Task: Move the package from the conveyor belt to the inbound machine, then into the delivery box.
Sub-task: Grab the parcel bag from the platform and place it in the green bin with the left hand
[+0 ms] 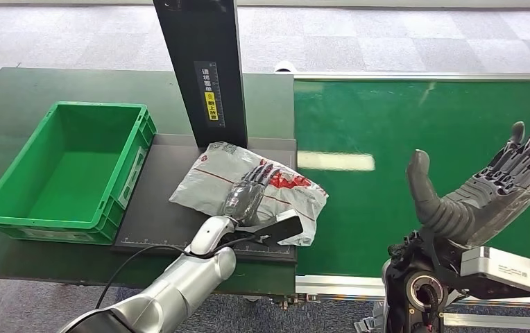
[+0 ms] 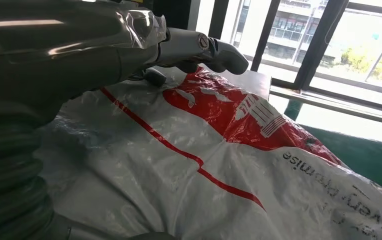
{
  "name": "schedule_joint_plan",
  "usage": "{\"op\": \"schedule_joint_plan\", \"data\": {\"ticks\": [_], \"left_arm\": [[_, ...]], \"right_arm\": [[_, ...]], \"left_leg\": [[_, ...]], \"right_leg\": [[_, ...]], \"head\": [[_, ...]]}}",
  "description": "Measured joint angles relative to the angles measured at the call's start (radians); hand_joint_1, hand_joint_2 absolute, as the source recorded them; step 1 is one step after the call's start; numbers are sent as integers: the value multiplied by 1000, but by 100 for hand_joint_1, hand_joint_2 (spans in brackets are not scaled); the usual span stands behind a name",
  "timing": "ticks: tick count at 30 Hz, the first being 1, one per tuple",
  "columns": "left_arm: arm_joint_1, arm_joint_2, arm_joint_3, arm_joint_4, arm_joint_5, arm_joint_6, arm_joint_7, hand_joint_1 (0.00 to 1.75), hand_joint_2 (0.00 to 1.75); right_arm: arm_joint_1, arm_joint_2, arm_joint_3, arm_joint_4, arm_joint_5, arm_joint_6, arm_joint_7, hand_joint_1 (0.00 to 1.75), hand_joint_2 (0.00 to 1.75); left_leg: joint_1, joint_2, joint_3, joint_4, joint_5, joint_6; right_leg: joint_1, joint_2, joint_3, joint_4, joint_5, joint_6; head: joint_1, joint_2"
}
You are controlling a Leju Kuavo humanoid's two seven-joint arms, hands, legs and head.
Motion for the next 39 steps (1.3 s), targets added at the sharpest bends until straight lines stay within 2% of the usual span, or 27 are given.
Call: {"op": "schedule_joint_plan", "data": {"ticks": [4, 5, 8, 9, 13, 22, 26, 29, 32, 35, 39], "left_arm": [[-11, -7, -13, 21, -17, -28, 14, 1, 175], [-13, -8, -15, 25, -19, -36, 18, 35, 175], [-19, -11, -23, 33, -20, -80, 30, 163, 175], [-19, -11, -26, 36, -14, -95, 32, 172, 175], [-17, -11, -24, 45, 25, -115, 18, 175, 175], [-20, -11, 16, 49, 79, -83, -36, 175, 175], [-17, -7, 75, 40, 152, -17, -132, 175, 175], [-6, -2, 140, -14, 251, 38, -274, 175, 175], [42, 0, 205, -184, 370, 61, -391, 175, 175], [133, 11, 219, -500, 424, 68, -402, 175, 175], [242, 46, 195, -940, 414, 147, -386, 175, 175]], "right_arm": [[-1, 0, -2, 0, -2, 1, 0, 0, 175], [-1, 0, -3, 0, -2, 1, 0, 0, 175], [-1, 0, -5, 0, -3, 0, 0, 0, 175], [0, 0, -6, 0, -3, -1, 0, 0, 175], [4, 0, -10, 0, -2, -5, 1, 0, 175], [11, 0, -18, 0, 1, -4, 9, 0, 175], [12, 0, -26, 0, 5, -4, 19, 0, 175], [20, 0, -33, 0, 5, -10, 19, 0, 175], [32, -1, -40, 0, 5, -23, 17, 0, 175], [43, -2, -49, 0, 2, -36, 12, 0, 175], [53, -4, -60, 3, -11, -50, 2, 0, 175]], "left_leg": [[0, 0, 0, 0, 0, 0], [0, 0, 0, 0, 0, 0], [0, 0, 1, 0, 0, 0], [0, 0, 1, 0, 0, 0], [0, 0, 2, 0, 0, 0], [0, 0, 3, 0, 0, 0], [0, 0, 2, 0, 0, 0], [0, 0, 2, 0, 0, 0], [0, 1, 2, 0, 0, 0], [0, 1, 0, 0, 0, 0], [0, 1, -1, 0, 0, 0]], "right_leg": [[0, 0, 0, 0, 0, 0], [0, 0, 0, 0, 0, 0], [0, 0, 1, 0, 0, 0], [0, 0, 1, 0, 0, 0], [0, 0, 2, 0, 0, 0], [0, 0, 2, 0, 0, 0], [0, 0, 2, 0, 0, 0], [0, 0, 2, 0, 0, 0], [0, 0, 1, 0, 0, 0], [0, 1, 0, 0, 0, 0], [0, 1, -2, 0, 0, 0]], "head": [[0, 0], [0, 0], [0, 0], [0, 0], [0, 0], [0, 0], [0, 0], [0, 0], [0, 0], [0, 0], [0, 0]]}}
